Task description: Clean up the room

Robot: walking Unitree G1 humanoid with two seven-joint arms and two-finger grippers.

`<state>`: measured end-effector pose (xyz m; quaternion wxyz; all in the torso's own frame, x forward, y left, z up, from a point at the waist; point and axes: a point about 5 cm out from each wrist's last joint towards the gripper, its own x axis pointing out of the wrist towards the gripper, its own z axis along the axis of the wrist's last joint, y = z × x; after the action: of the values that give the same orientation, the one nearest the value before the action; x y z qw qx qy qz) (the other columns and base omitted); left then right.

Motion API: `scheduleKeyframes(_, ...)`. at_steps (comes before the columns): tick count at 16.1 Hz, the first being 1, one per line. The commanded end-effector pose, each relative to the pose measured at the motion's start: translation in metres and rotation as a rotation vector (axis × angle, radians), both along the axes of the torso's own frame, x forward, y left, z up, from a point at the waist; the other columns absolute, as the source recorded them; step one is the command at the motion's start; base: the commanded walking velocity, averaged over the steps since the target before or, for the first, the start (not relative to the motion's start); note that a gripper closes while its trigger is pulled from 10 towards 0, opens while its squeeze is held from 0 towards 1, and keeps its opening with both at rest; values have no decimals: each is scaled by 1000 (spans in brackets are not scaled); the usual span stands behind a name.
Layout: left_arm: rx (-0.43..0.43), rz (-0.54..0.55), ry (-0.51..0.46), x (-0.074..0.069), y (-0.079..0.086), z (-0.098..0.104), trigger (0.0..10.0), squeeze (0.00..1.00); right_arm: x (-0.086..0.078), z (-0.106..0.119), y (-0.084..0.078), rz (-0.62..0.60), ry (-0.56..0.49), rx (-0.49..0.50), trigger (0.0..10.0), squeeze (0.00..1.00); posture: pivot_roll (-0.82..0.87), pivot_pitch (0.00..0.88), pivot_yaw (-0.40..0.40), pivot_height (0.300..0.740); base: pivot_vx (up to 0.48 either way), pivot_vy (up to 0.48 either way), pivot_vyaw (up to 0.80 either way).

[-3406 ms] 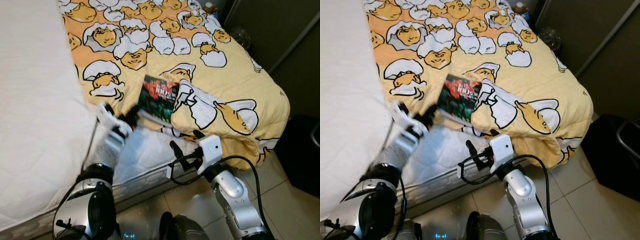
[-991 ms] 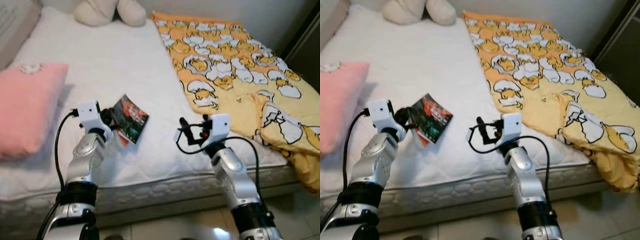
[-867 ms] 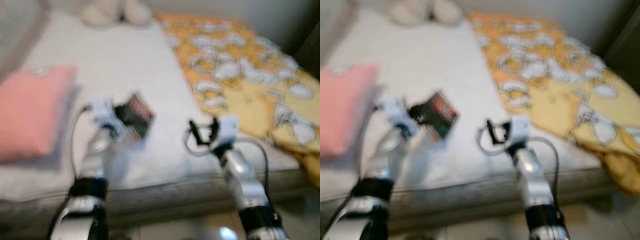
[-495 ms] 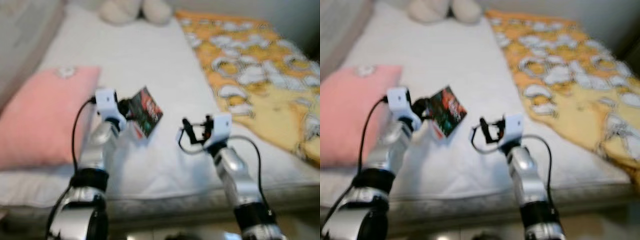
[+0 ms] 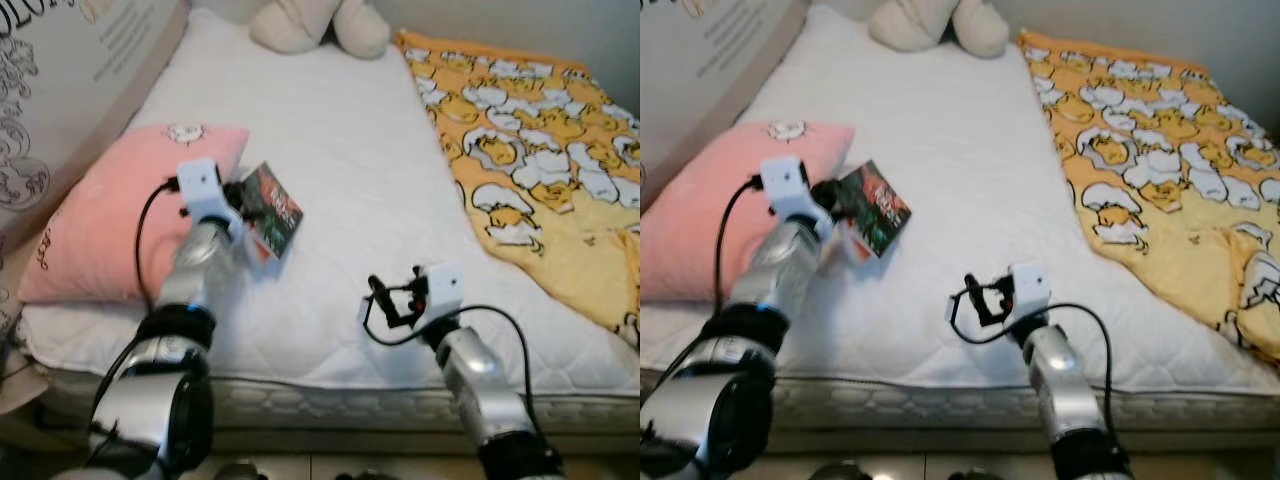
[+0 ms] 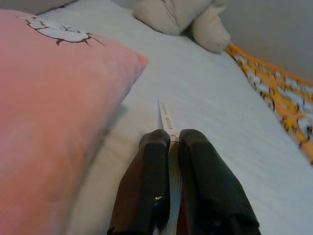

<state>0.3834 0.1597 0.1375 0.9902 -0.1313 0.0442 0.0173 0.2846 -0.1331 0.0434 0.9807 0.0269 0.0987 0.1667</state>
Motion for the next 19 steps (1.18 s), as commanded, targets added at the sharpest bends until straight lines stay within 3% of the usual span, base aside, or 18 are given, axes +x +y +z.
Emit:
scheduleKeyframes(1, -31, 35, 10, 2, -2, 0, 0, 0, 2, 1, 2, 5, -16, -17, 10000, 0, 23, 44, -90, 740, 0, 0, 0)
scheduleKeyframes(3, -231, 168, 99, 1, -3, -14, 0, 0, 3, 6, 9, 20, -31, -8, 10000, 0, 14, 47, -87, 740, 0, 0, 0)
scheduleKeyframes(5, -334, 273, 174, -5, -2, -29, 0, 0, 3, 6, 8, 19, -41, -9, 10000, 0, 6, 53, -85, 740, 0, 0, 0)
scheduleKeyframes(10, -352, 436, 252, -20, 3, -53, 0, 0, 2, 9, 12, 38, -56, 41, 10000, 0, 0, 67, -103, 740, 0, 0, 0)
scheduleKeyframes(14, -353, 504, 267, -25, 10, -58, 0, 0, 0, 6, 29, 114, -42, 59, 10000, 0, 9, 70, -116, 740, 0, 0, 0)
scheduleKeyframes(17, -345, 530, 282, -28, 13, -62, 0, 0, 0, 7, 32, 128, -42, 62, 10000, 0, 10, 72, -120, 740, 0, 0, 0)
scheduleKeyframes(19, -351, 613, 301, -36, 22, -69, 0, 0, -1, 8, 32, 143, -41, 62, 10000, 0, -2, 80, -130, 740, 0, 0, 0)
